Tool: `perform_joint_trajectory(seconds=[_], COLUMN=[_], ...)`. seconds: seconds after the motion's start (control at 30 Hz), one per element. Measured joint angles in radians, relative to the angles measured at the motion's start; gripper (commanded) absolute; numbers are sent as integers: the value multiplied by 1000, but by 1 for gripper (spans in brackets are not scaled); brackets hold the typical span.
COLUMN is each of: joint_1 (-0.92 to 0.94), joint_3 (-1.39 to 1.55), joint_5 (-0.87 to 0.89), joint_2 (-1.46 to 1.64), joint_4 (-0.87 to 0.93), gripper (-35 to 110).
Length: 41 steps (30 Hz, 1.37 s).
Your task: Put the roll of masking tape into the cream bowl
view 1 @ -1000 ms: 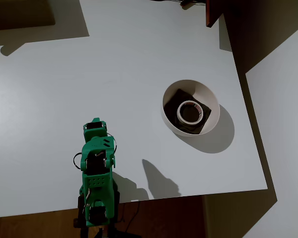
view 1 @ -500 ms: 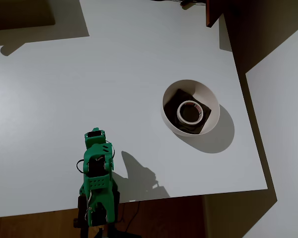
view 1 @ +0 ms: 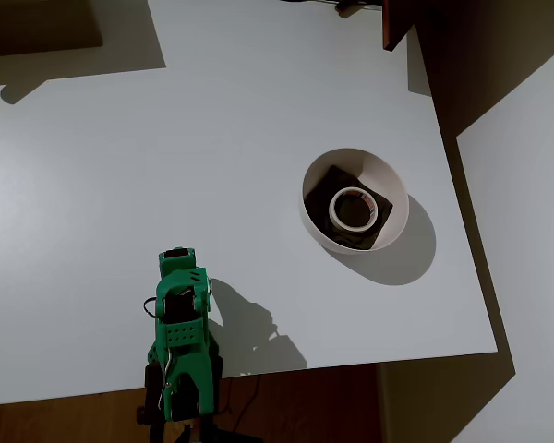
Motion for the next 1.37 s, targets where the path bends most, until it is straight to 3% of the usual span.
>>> perform_joint_trajectory(seconds=[0.6, 1.37], joint_1=[0, 0], joint_3=[26, 26], joint_5=[-8, -8], joint_2=[5, 5], joint_4=[72, 72], gripper=[-2, -8])
